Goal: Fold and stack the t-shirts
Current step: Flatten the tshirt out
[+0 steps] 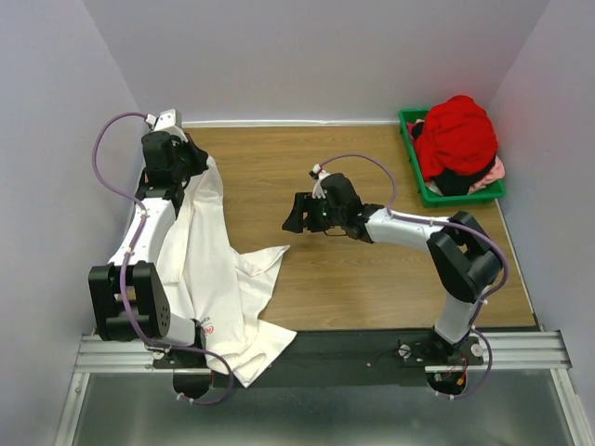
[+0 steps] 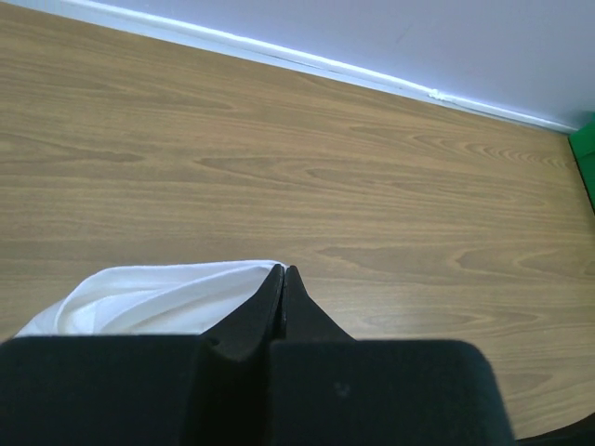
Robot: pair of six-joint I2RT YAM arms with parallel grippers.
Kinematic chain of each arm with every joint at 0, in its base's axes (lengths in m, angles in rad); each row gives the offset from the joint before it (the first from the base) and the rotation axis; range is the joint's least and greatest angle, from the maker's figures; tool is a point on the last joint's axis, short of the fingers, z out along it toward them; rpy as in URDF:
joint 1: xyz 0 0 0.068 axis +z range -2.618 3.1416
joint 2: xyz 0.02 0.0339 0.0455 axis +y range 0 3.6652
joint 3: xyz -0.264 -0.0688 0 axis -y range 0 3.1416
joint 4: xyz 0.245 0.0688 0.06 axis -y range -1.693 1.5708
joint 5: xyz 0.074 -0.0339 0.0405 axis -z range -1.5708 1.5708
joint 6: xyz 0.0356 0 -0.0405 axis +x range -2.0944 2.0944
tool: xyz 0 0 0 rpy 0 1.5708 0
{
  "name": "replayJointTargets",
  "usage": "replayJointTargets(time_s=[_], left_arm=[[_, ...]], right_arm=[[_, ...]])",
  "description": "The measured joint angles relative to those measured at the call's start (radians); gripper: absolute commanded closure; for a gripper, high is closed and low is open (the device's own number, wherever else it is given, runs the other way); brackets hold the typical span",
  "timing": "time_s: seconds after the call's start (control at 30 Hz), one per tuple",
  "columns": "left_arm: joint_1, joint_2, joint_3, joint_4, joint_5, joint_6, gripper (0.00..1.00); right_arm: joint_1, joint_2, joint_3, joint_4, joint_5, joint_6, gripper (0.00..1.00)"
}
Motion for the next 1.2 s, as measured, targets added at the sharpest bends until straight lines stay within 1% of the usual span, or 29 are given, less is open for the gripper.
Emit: replayJointTargets(time_s=[0.33, 0.53, 0.7, 0.8, 0.83, 0.97, 1.0, 1.1, 1.13, 1.2], left_arm=[[0.0, -0.011, -0.009, 0.003, 0.0, -0.003, 1.0], [0.0, -0.011, -0.009, 0.004, 0.0, -0.003, 1.0], [0.0, -0.011, -0.009, 0.004, 0.0, -0.003, 1.0], [0.0, -0.011, -0.009, 0.004, 0.0, -0.003, 1.0], [0.0, -0.011, -0.009, 0.004, 0.0, -0.003, 1.0], [0.0, -0.011, -0.009, 0.004, 0.0, -0.003, 1.0], [0.0, -0.011, -0.009, 0.004, 0.0, -0.003, 1.0], [0.0, -0.011, -0.009, 0.004, 0.0, -0.003, 1.0], [0.0, -0.011, -0.009, 0.004, 0.0, -0.003, 1.0], [0.0, -0.011, -0.009, 0.004, 0.0, -0.003, 1.0]], right_arm=[[0.031, 0.108, -0.003, 0.006, -0.006, 0.064, 0.28], [0.062, 0.112, -0.006, 0.007, -0.019, 0.085, 0.28], [0.081, 0.112, -0.014, 0.008, -0.023, 0.098, 0.31], [0.084, 0.114, -0.019, 0.007, -0.024, 0.105, 0.38], [0.084, 0.118, -0.019, 0.009, -0.025, 0.106, 0.44], [0.085, 0.145, -0.018, 0.012, -0.032, 0.111, 0.56], [0.085, 0.155, -0.018, 0.012, -0.035, 0.112, 0.63], [0.086, 0.164, -0.008, 0.013, -0.041, 0.11, 0.76], [0.086, 0.166, -0.006, 0.013, -0.042, 0.112, 0.86], [0.087, 0.166, -0.004, 0.013, -0.041, 0.113, 0.94]])
